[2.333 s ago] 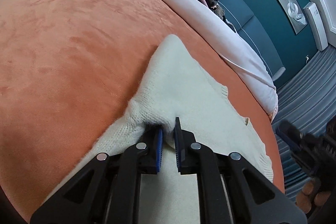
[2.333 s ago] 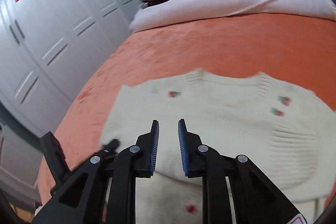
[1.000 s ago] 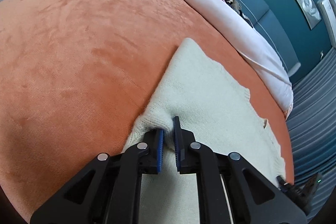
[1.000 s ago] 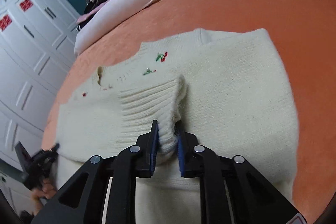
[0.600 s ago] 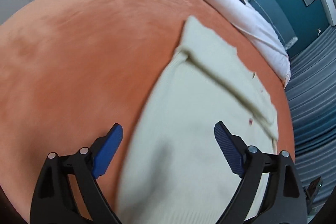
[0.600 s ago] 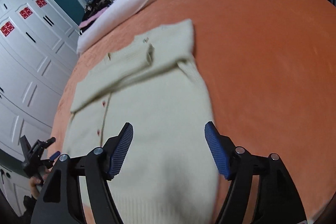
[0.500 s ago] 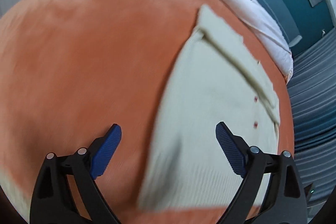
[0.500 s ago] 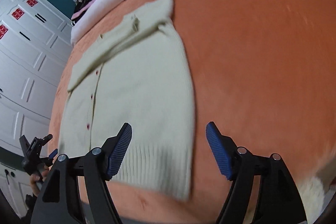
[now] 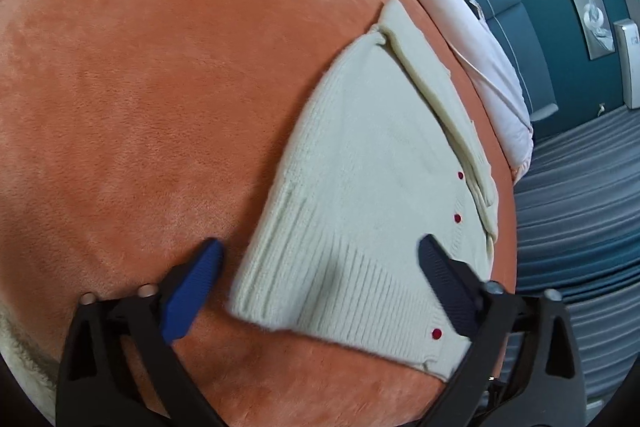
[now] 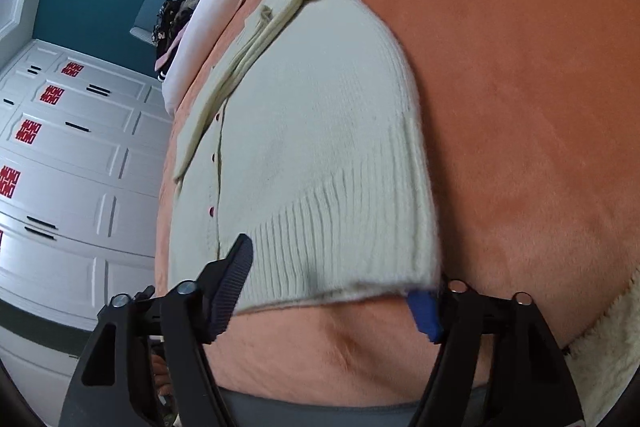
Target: Fold small clothes
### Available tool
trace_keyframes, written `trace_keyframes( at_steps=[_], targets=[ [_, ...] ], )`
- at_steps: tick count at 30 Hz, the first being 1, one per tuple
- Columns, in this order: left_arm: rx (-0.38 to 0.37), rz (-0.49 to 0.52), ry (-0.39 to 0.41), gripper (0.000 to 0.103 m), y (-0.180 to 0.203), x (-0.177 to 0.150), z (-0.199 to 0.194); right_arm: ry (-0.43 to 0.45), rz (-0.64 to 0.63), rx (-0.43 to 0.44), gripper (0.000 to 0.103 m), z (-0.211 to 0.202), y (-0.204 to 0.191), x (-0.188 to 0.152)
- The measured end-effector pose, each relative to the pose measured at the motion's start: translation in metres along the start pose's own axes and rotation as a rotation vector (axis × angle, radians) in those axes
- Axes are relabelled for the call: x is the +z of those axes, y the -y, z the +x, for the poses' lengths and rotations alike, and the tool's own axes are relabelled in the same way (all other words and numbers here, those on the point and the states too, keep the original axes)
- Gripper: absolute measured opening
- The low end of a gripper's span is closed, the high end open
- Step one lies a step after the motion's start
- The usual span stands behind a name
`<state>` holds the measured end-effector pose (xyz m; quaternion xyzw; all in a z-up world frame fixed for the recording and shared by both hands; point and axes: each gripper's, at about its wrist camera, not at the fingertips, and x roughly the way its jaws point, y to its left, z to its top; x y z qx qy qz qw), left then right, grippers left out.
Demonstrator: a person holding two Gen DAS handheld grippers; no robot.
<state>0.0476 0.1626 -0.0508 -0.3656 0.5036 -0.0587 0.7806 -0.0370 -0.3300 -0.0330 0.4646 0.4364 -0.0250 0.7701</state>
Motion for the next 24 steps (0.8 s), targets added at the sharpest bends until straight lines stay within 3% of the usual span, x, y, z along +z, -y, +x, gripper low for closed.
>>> trace_keyframes(
  at_steps=[1,2,4,8,13,17,21,24],
  targets=[
    [-0.026,-0.001,-0.025,0.041,0.001,0.001,0.001,-0.010,0.010,0.006,0.009,-0.001,-0.001,0.002],
    [-0.035,-0.007,-0.069,0.010,0.002,0.003,0.003,0.014,0.005,0.024,0.008,-0.008,-0.005,0.004],
    [-0.028,-0.009,-0.053,0.010,0.006,0.004,-0.006,0.046,-0.052,0.041,0.007,-0.025,-0.018,0.006],
    [-0.035,0.090,-0.017,0.009,0.027,-0.001,-0.042,0.060,-0.206,0.062,0.007,-0.068,-0.053,0.007],
    [-0.044,0.228,-0.068,0.009,0.038,-0.023,-0.091,-0.022,-0.438,-0.014,0.006,-0.119,-0.078,-0.010],
    [-0.020,0.259,-0.188,0.008,0.020,-0.063,-0.125,-0.154,-0.476,-0.076,0.005,-0.147,-0.060,-0.045],
    [0.020,0.328,-0.266,0.008,0.009,-0.111,-0.172,-0.290,-0.436,-0.037,0.005,-0.183,-0.046,-0.104],
    [-0.008,0.329,-0.264,0.009,0.021,-0.120,-0.209,-0.302,-0.430,0.027,0.005,-0.209,-0.060,-0.122]
  ],
)
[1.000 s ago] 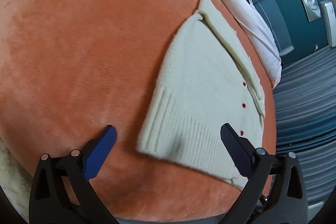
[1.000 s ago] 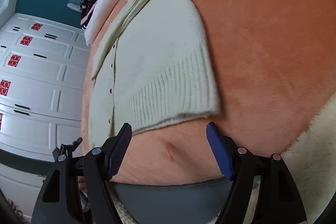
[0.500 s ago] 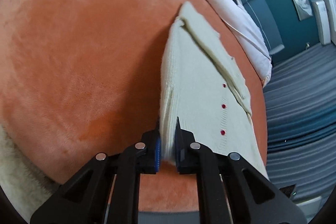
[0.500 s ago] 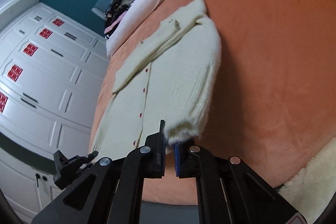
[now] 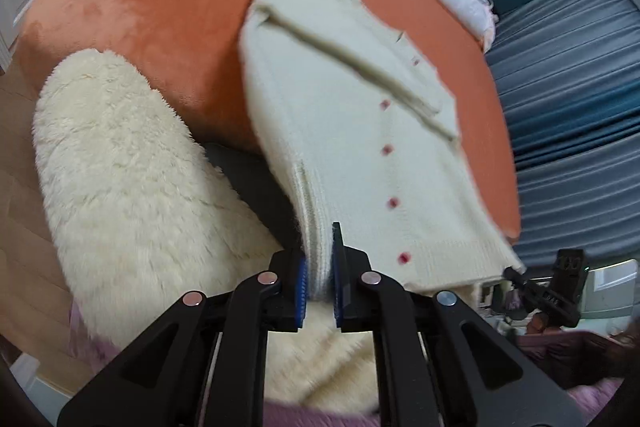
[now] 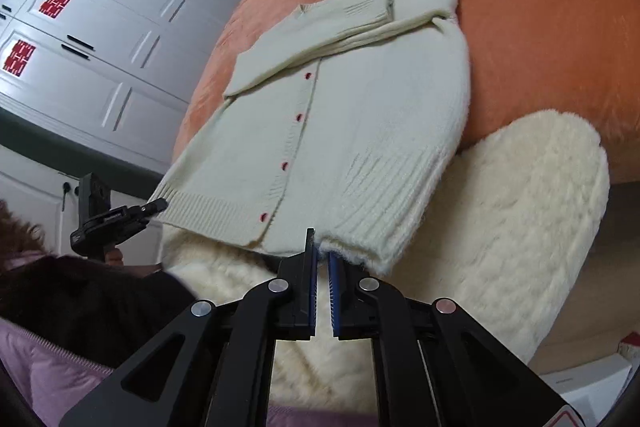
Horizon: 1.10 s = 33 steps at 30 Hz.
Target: Fold small clothes
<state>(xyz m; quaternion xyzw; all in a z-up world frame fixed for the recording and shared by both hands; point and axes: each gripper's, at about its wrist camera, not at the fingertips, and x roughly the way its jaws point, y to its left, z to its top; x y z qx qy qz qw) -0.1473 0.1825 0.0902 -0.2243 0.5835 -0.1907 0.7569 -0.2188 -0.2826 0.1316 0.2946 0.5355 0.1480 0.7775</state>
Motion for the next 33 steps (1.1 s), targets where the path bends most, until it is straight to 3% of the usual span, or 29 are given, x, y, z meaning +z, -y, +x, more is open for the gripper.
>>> trace_keyframes(
  at_steps=[2,5,7,10,11,12,14,16,17,18,19,21,25,27,29,30,31,32,33],
  targets=[
    [-0.018,0.018,0.083,0.009,0.015,0.023,-0.019,0.080,-0.072,-0.002,0.005,-0.016,-0.015,0.025],
    [-0.073,0.055,0.247,0.009,0.029,0.093,-0.025,0.267,-0.136,0.012,0.006,-0.028,-0.009,0.095],
    [-0.067,0.077,0.331,0.010,0.030,0.146,-0.005,0.358,-0.095,0.069,0.006,-0.014,0.016,0.145],
    [-0.047,0.032,0.347,0.014,0.020,0.216,0.062,0.516,-0.039,0.009,0.013,0.033,0.052,0.197],
    [-0.006,0.005,0.360,0.025,0.011,0.232,0.087,0.525,0.005,-0.070,0.013,0.055,0.061,0.210],
    [0.037,-0.022,0.361,0.049,0.000,0.243,0.109,0.518,0.095,-0.123,0.017,0.075,0.078,0.218],
    [0.179,-0.094,0.348,0.051,-0.020,0.253,0.137,0.501,0.263,-0.098,0.017,0.099,0.100,0.217],
    [0.112,-0.117,0.346,0.052,-0.030,0.244,0.137,0.532,0.246,-0.077,0.019,0.101,0.094,0.203],
    [0.083,-0.105,0.365,0.061,-0.030,0.239,0.132,0.539,0.187,-0.125,0.026,0.101,0.085,0.199],
    [0.080,-0.083,0.391,0.080,-0.029,0.234,0.126,0.535,0.123,-0.184,0.050,0.104,0.076,0.198],
    [0.092,-0.056,0.411,0.087,-0.025,0.233,0.124,0.517,0.056,-0.237,0.066,0.109,0.067,0.201],
    [0.099,-0.014,0.384,0.090,-0.024,0.240,0.135,0.457,-0.046,-0.321,0.067,0.123,0.058,0.215],
    [0.154,-0.029,0.239,0.090,-0.022,0.256,0.169,0.365,-0.116,-0.441,0.067,0.159,0.064,0.244],
    [0.161,-0.077,0.204,0.089,-0.028,0.257,0.182,0.321,-0.093,-0.454,0.068,0.173,0.074,0.246],
    [0.167,-0.066,0.218,0.088,-0.026,0.258,0.186,0.281,-0.057,-0.441,0.068,0.181,0.086,0.246],
    [0.166,-0.047,0.223,0.079,-0.024,0.258,0.186,0.273,-0.051,-0.431,0.068,0.183,0.089,0.241],
    [0.164,-0.022,0.223,0.066,-0.021,0.257,0.186,0.269,-0.046,-0.424,0.057,0.184,0.090,0.239],
    [0.159,0.002,0.208,0.028,-0.020,0.257,0.187,0.263,-0.045,-0.415,0.043,0.184,0.089,0.238],
    [0.149,0.020,0.185,0.007,-0.019,0.258,0.188,0.256,-0.034,-0.389,0.010,0.182,0.087,0.237]
  ],
)
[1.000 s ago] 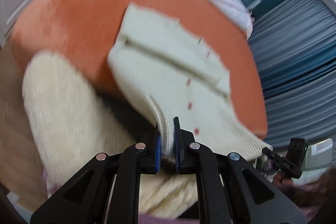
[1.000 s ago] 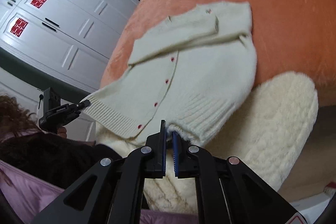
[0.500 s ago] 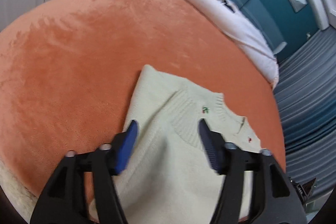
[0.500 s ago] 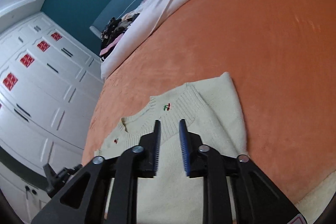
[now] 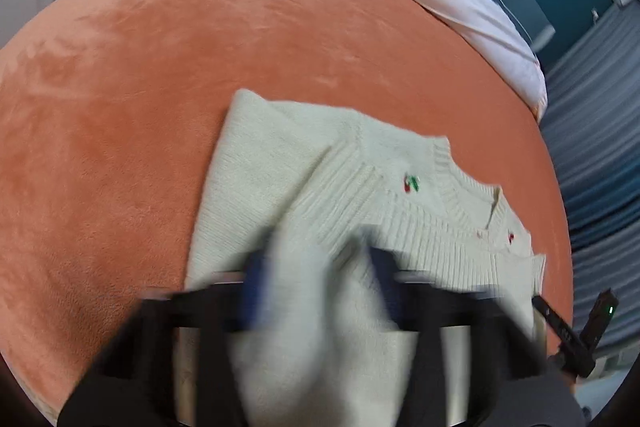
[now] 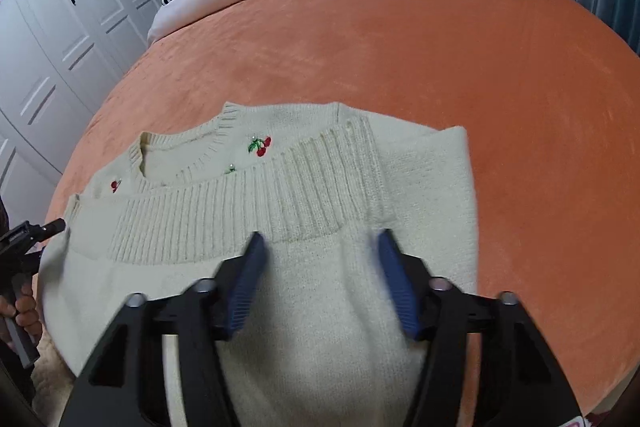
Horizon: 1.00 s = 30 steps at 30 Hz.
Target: Fold small clothes
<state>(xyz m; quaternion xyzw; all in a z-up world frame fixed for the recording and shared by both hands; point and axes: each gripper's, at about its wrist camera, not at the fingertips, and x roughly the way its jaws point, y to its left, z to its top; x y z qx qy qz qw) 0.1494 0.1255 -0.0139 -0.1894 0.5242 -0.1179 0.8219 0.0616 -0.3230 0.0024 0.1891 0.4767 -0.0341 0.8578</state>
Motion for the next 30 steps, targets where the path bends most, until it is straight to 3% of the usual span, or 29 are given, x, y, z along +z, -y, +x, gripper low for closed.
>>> trace_keyframes(
  at_steps=[2,4,6,8,10,12,14,15,16,20,22,23,25,27,30],
  targets=[
    [-0.027,0.010,0.050,0.007,0.008,0.000,-0.019,0.071,0.038,0.135,0.008,-0.023,-0.011,0.008],
    [-0.071,0.073,0.151,0.007,0.031,0.008,-0.055,0.188,0.003,0.229,0.007,-0.071,-0.028,0.023],
    [-0.102,0.092,0.208,0.007,0.046,0.024,-0.076,0.310,-0.009,0.255,0.007,-0.108,-0.032,0.041],
    [-0.063,0.092,0.226,0.007,0.049,0.043,-0.073,0.355,0.028,0.214,0.007,-0.110,-0.015,0.057],
    [0.003,0.063,0.192,0.007,0.038,0.058,-0.046,0.307,0.104,0.136,0.007,-0.078,0.017,0.064],
    [0.038,0.014,0.098,0.007,0.016,0.063,-0.003,0.183,0.204,0.094,0.006,-0.025,0.052,0.057],
    [0.095,-0.007,-0.006,0.007,-0.002,0.053,0.040,0.044,0.223,0.028,0.006,0.024,0.069,0.040],
    [0.104,0.005,0.006,0.008,-0.005,0.046,0.049,0.013,0.197,0.013,0.006,0.039,0.069,0.031],
    [0.102,0.029,0.053,0.008,-0.004,0.040,0.047,0.047,0.176,0.002,0.006,0.037,0.067,0.027],
    [0.079,0.012,0.052,0.011,-0.006,0.043,0.040,0.050,0.192,-0.024,0.009,0.027,0.063,0.032],
    [0.079,-0.007,0.067,0.018,-0.007,0.047,0.023,0.094,0.173,-0.095,0.022,0.007,0.047,0.033],
    [0.098,-0.010,0.095,0.019,0.000,0.046,0.009,0.149,0.138,-0.118,0.022,-0.010,0.032,0.033],
    [0.067,0.020,0.162,0.023,0.022,0.038,-0.023,0.208,0.060,-0.040,0.022,-0.033,-0.009,0.035],
    [0.000,0.045,0.211,0.036,0.048,0.027,-0.040,0.152,-0.017,0.124,0.022,-0.022,-0.066,0.036],
    [-0.153,0.083,0.115,0.038,0.100,0.016,-0.020,-0.005,-0.152,0.360,0.020,0.030,-0.169,0.019]
  ],
)
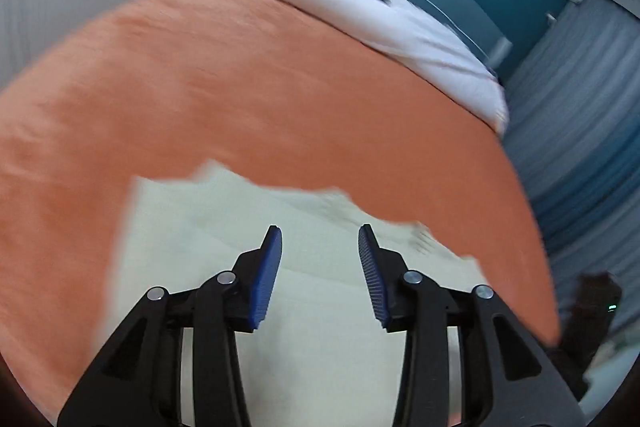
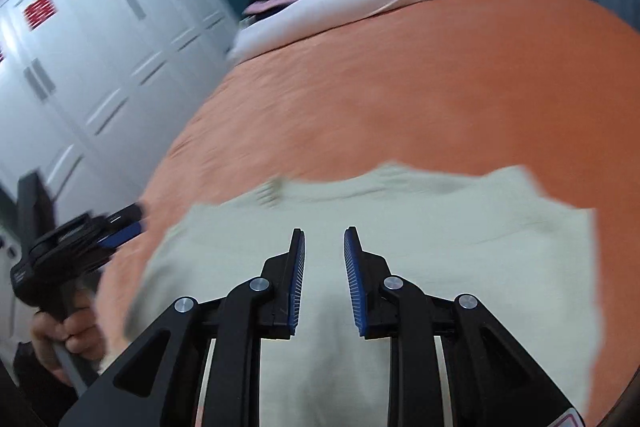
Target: Fold small clothes
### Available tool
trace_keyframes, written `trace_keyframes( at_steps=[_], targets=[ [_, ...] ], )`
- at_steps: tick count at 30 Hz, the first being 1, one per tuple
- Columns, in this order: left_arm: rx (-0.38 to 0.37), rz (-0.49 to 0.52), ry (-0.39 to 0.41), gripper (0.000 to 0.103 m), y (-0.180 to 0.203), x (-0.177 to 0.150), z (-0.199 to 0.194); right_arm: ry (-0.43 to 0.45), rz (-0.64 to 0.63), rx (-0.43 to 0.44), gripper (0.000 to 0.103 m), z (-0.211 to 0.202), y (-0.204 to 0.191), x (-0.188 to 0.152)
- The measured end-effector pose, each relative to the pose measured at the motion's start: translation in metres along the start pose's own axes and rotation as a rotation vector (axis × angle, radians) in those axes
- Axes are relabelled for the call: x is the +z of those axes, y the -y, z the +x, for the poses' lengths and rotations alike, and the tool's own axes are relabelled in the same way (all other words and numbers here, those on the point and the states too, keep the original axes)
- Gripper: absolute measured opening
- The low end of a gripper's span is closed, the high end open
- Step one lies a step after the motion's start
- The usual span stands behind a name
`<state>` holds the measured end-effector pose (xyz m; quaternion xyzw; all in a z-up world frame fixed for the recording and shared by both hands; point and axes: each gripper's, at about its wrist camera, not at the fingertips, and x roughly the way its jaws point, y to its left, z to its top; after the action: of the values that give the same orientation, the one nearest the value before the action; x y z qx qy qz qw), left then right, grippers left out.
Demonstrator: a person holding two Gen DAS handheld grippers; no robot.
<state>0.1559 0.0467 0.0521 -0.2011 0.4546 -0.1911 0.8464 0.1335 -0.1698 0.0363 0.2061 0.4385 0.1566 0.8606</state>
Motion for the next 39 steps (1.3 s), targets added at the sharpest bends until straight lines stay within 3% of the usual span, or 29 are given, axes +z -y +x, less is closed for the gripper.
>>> trace_keyframes(
  at_steps=[2,4,5,7,8,9,10,11,13,14,15,16,18,19,20,21,22,24,26,27,28,29,30,33,35,36,38,39],
  targets=[
    [-0.019,0.004,-0.065,0.038,0.017,-0.008,0.030,-0.085,-0.086,0.017,0.010,0.047,-0.035,-0.010],
    [0.068,0.013,-0.120,0.034,0.010,-0.010,0.052,-0.124,-0.007,0.007,0.005,0.067,-0.020,-0.013],
    [0.072,-0.017,-0.137,0.034,-0.005,-0.009,0.059,-0.125,0.046,-0.001,0.004,0.068,-0.001,-0.012],
    [0.094,-0.064,-0.166,0.034,-0.039,-0.004,0.064,-0.083,0.127,-0.036,0.000,0.049,0.046,-0.008],
    [0.103,-0.069,-0.167,0.027,-0.058,-0.001,0.064,-0.055,0.165,-0.021,0.000,0.034,0.069,-0.006],
    [0.080,-0.078,-0.176,0.005,-0.079,0.002,0.062,-0.020,0.203,-0.131,0.000,0.013,0.097,-0.005],
    [0.049,-0.103,-0.200,0.001,-0.100,0.005,0.060,0.018,0.239,-0.212,0.000,-0.009,0.125,-0.007],
    [0.010,-0.127,-0.197,0.001,-0.114,0.006,0.054,0.051,0.304,-0.246,0.000,-0.031,0.156,-0.012],
    [0.056,-0.131,-0.147,0.001,-0.131,0.008,0.043,0.106,0.456,-0.311,0.000,-0.070,0.216,-0.032],
    [0.077,-0.122,-0.116,0.001,-0.135,0.006,0.040,0.126,0.500,-0.266,0.000,-0.082,0.237,-0.042],
    [0.063,-0.141,-0.101,0.001,-0.139,0.003,0.040,0.129,0.524,-0.198,0.000,-0.085,0.246,-0.047],
    [0.056,-0.169,-0.085,0.001,-0.142,0.000,0.042,0.124,0.522,-0.187,0.000,-0.085,0.246,-0.047],
    [0.081,-0.177,-0.052,0.001,-0.137,-0.001,0.042,0.090,0.436,-0.258,0.000,-0.082,0.226,-0.035],
    [0.102,-0.172,-0.051,0.001,-0.132,0.000,0.040,0.085,0.402,-0.274,0.011,-0.080,0.212,-0.030],
    [0.122,-0.162,-0.054,0.001,-0.127,0.004,0.039,0.093,0.375,-0.280,0.015,-0.080,0.204,-0.022],
    [0.139,-0.146,-0.058,0.001,-0.121,0.011,0.039,0.113,0.351,-0.289,0.029,-0.082,0.199,-0.013],
    [0.157,-0.128,-0.055,0.007,-0.115,0.017,0.038,0.137,0.338,-0.312,0.045,-0.082,0.196,-0.007],
    [0.167,-0.118,-0.044,0.044,-0.113,0.031,0.041,0.147,0.349,-0.362,0.058,-0.073,0.201,-0.001],
    [0.164,-0.139,-0.033,0.057,-0.111,0.035,0.048,0.063,0.382,-0.375,0.058,-0.049,0.205,0.004],
    [0.183,-0.140,-0.030,0.056,-0.109,0.037,0.053,0.042,0.363,-0.401,0.056,-0.039,0.201,0.008],
    [0.209,-0.130,-0.017,0.054,-0.106,0.038,0.057,0.049,0.324,-0.389,0.033,-0.038,0.195,0.013],
    [0.234,-0.111,-0.008,0.025,-0.102,0.039,0.059,0.054,0.314,-0.340,0.010,-0.041,0.189,0.019],
    [0.244,-0.097,-0.026,0.000,-0.101,0.041,0.062,0.106,0.311,-0.324,0.009,-0.053,0.184,0.025],
    [0.286,-0.080,-0.036,0.000,-0.108,0.042,0.067,0.221,0.308,-0.329,0.008,-0.080,0.191,0.024],
    [0.290,-0.073,-0.055,0.000,-0.116,0.039,0.078,0.067,0.368,-0.401,0.007,-0.050,0.226,0.011],
    [0.296,-0.066,-0.048,0.000,-0.115,0.039,0.079,0.030,0.377,-0.395,0.006,-0.038,0.235,0.003],
    [0.334,-0.027,-0.053,0.000,-0.108,0.041,0.081,0.069,0.410,-0.378,0.006,-0.049,0.230,0.006],
    [0.345,-0.009,-0.058,0.000,-0.105,0.042,0.080,0.082,0.428,-0.367,0.011,-0.055,0.226,0.009]
  ],
)
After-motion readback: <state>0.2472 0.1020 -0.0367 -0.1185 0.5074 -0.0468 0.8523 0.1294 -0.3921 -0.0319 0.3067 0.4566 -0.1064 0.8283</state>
